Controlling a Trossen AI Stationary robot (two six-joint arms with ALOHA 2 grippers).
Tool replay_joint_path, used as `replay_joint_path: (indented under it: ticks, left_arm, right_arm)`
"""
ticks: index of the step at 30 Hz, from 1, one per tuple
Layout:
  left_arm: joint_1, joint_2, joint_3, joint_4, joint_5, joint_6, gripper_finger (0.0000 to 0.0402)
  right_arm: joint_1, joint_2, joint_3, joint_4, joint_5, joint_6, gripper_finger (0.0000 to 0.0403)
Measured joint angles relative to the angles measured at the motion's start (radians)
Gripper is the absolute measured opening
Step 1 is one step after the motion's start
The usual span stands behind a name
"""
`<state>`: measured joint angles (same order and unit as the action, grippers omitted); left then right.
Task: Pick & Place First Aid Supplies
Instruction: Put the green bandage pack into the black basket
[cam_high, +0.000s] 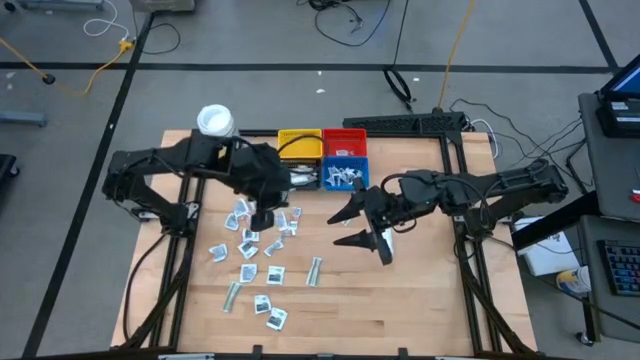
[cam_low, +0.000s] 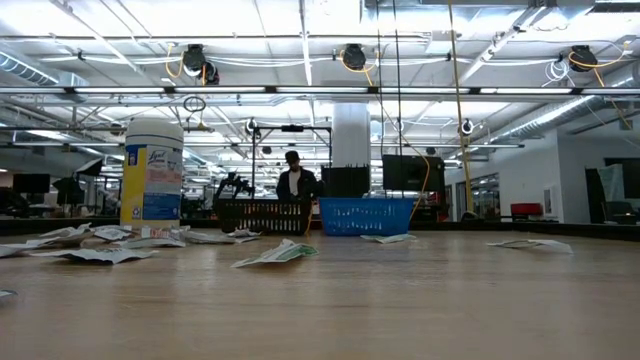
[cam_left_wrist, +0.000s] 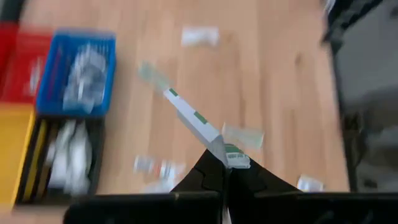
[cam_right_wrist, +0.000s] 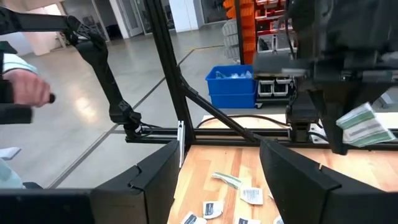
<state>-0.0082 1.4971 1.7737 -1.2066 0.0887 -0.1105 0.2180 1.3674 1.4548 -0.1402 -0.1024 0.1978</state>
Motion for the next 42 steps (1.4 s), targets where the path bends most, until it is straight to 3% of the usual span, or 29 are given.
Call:
replay_joint_path:
  ticks: [3,11,25,42]
  left_arm:
    - [0.039,0.013,0.001,-0.088,-0.010,0.026,0.0000]
    - [0.270,0.124,0.001,-0.176,0.034,0.196,0.0000]
    - [0.580,0.359,0.001,-0.167,-0.114,0.484,0.0000]
    - [0.515,0.586,0.001,-0.020,-0.134,0.572,0.0000]
  right_arm:
    - [0.000,0.000,0.000,0.003,0.000,0.000,0.0219]
    - [0.000,-0.017,0.000,0.008,0.000,-0.063,0.0217]
    - [-0.003,-0.029,0.000,0.061,0.000,-0.195,0.0210]
    - [-0.009,-0.029,0.000,0.057,-0.003,-0.195,0.0210]
